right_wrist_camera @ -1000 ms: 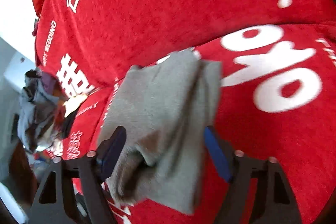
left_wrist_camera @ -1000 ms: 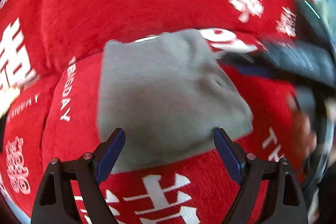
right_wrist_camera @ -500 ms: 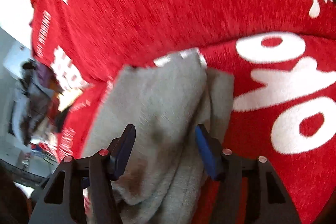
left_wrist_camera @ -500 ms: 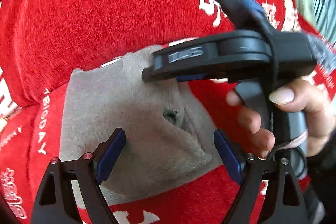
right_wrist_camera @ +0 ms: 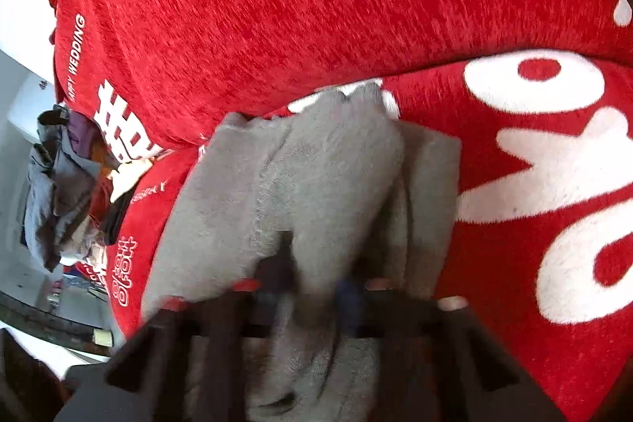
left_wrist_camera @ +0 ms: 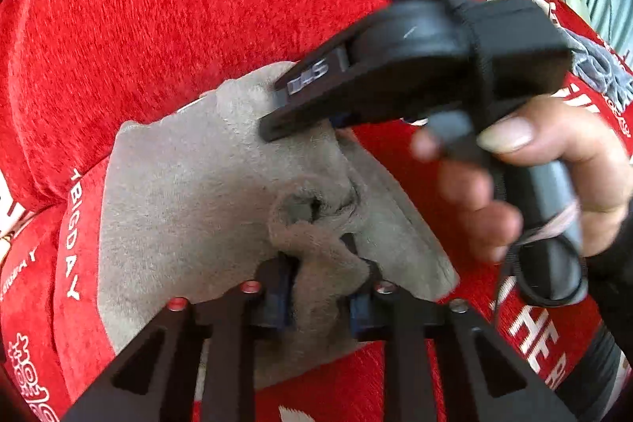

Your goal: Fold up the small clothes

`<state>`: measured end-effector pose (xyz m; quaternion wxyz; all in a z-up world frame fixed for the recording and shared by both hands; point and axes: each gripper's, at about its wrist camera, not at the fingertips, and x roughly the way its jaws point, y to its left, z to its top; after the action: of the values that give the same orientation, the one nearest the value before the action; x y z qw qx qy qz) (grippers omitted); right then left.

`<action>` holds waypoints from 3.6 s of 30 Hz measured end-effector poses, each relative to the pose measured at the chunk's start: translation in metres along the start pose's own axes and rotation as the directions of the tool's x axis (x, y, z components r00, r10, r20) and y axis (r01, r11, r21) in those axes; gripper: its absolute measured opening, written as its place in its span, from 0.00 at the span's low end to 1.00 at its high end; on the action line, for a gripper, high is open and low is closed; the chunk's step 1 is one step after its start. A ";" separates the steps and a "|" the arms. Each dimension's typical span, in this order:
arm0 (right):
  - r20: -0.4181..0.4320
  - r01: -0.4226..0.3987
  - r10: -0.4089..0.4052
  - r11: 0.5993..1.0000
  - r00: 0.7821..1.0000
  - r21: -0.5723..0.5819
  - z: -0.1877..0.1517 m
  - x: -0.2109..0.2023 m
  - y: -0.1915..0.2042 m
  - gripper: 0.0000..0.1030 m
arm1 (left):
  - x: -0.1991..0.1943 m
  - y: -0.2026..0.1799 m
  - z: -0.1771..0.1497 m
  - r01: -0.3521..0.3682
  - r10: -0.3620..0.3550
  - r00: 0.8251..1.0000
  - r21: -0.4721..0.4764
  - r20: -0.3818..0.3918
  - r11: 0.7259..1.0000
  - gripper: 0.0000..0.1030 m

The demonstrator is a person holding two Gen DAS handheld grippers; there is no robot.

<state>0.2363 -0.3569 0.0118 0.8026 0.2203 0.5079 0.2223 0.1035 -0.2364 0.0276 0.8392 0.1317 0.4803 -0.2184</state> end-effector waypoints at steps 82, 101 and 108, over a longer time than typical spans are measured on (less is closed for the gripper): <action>0.127 0.179 -0.151 0.953 0.980 -0.246 -0.076 -0.065 0.082 0.52 | -0.043 0.129 -0.041 0.088 -0.072 0.996 -0.423 0.055 0.902 0.80; -0.012 0.289 -0.299 0.930 0.954 -0.227 0.021 0.016 0.029 0.53 | 0.048 0.148 0.031 0.035 -0.083 0.992 -0.421 -0.097 0.906 0.82; -0.009 0.366 -0.371 0.920 0.929 -0.142 0.043 0.012 0.024 0.55 | 0.043 0.163 0.060 0.059 -0.121 0.986 -0.442 -0.115 0.895 0.83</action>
<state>0.2772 -0.3362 0.0338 0.8340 0.0611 0.5381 0.1058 0.2480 -0.1304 0.0225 0.8006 -0.0674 0.5801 -0.1341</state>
